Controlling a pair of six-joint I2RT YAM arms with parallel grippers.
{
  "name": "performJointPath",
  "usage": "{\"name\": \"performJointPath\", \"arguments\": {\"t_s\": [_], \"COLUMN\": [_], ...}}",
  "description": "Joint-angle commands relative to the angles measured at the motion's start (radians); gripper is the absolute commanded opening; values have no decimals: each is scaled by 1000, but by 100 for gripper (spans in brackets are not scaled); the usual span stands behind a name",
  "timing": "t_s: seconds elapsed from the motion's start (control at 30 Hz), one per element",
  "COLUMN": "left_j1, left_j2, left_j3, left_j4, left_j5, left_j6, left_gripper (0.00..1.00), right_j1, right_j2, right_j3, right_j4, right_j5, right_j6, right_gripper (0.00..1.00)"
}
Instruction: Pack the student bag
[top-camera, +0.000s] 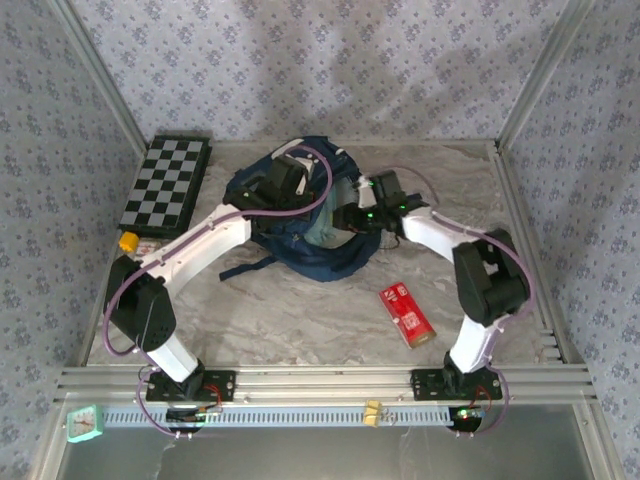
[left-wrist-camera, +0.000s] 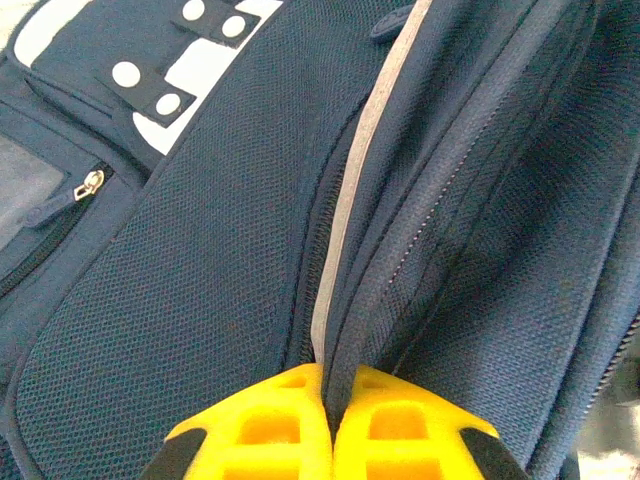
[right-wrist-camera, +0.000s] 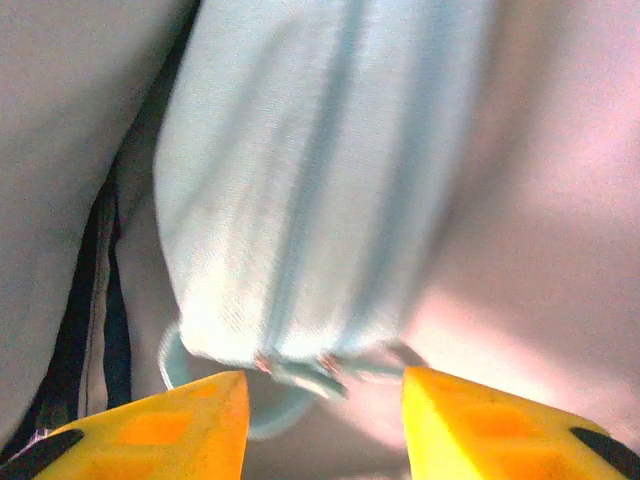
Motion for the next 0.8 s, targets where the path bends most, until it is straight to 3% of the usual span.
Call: {"name": "performJointPath", "arguments": {"t_s": [0.0, 0.1, 0.2, 0.27, 0.37, 0.5, 0.63, 0.77], "left_j1": [-4, -6, -14, -20, -11, 53, 171, 205], "left_j2": [-16, -2, -14, -60, -172, -299, -356, -347], "left_j3": [-11, 1, 5, -17, -103, -228, -408, -527], "left_j4": [51, -16, -79, -105, -95, -133, -33, 98], "left_j5": [47, 138, 234, 222, 178, 90, 193, 231], "left_j6": [-23, -25, -21, -49, -129, -304, -566, -721], "left_gripper": [0, 8, 35, 48, 60, 66, 65, 63], "right_j1": [-42, -68, -70, -59, -25, 67, 189, 265], "right_j2": [-134, -221, -303, -343, -393, -408, -359, -296], "right_j3": [-36, -69, -88, -87, -84, -71, -36, -18], "right_j4": [-161, -280, -369, -426, -506, -569, -592, -535], "right_j5": [103, 184, 272, 326, 393, 467, 518, 507], "right_j6": [-102, -146, -140, -132, -99, -27, 61, 101], "right_gripper": [49, 54, 55, 56, 57, 59, 62, 66]}}
